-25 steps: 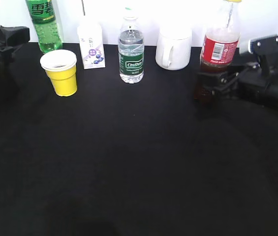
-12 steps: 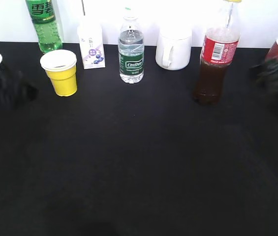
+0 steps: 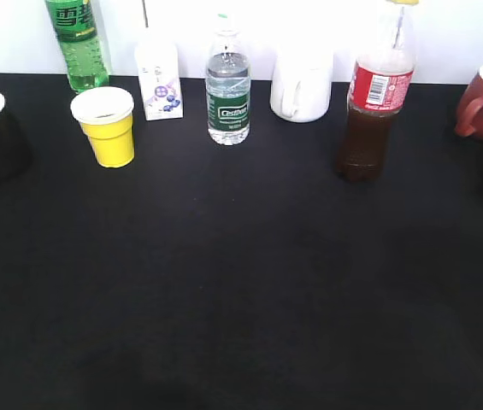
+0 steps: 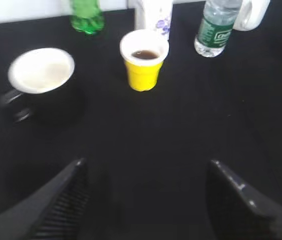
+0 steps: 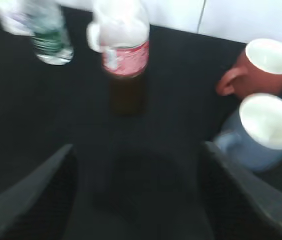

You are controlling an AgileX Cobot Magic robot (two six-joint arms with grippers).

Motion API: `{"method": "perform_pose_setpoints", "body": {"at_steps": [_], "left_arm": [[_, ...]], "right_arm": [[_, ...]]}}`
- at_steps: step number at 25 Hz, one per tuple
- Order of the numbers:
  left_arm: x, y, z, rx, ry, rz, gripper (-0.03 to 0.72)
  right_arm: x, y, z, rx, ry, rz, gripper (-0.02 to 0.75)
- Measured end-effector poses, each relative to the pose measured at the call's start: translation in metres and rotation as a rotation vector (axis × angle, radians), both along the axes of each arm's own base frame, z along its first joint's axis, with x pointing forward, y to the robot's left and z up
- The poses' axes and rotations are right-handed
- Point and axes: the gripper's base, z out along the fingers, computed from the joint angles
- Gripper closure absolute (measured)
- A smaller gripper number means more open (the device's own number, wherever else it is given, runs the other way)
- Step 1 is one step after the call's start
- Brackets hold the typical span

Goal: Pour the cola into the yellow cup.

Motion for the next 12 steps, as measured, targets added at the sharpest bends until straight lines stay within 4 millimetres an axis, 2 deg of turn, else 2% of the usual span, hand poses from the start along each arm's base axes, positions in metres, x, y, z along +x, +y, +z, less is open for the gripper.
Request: {"method": "perform_pose_setpoints", "body": {"at_steps": [2, 3, 4, 7, 9, 10, 12], "left_arm": [[-0.037, 0.015, -0.018, -0.005, -0.022, -0.003, 0.136], [-0.056, 0.023, -0.027, -0.007, -0.031, -0.003, 0.136], [-0.073, 0.030, -0.033, -0.007, -0.052, -0.010, 0.136], [-0.111, 0.042, -0.045, -0.029, -0.105, -0.051, 0.136], [-0.108, 0.038, -0.054, -0.028, -0.071, -0.075, 0.136], [-0.105, 0.037, -0.061, -0.017, -0.049, -0.075, 0.136], [-0.101, 0.035, -0.062, -0.024, -0.070, -0.079, 0.136]], "right_arm": [[-0.047, -0.020, 0.005, 0.040, -0.031, 0.001, 0.174], [-0.068, -0.029, -0.001, 0.048, -0.041, -0.002, 0.174], [-0.088, -0.039, -0.014, 0.046, -0.035, -0.007, 0.174], [-0.123, -0.055, -0.062, 0.047, -0.026, -0.016, 0.174], [-0.126, -0.057, -0.081, 0.044, -0.032, -0.018, 0.174], [-0.126, -0.057, -0.081, 0.044, -0.032, -0.017, 0.174], [-0.126, -0.057, -0.081, 0.043, -0.038, -0.020, 0.174]]}}
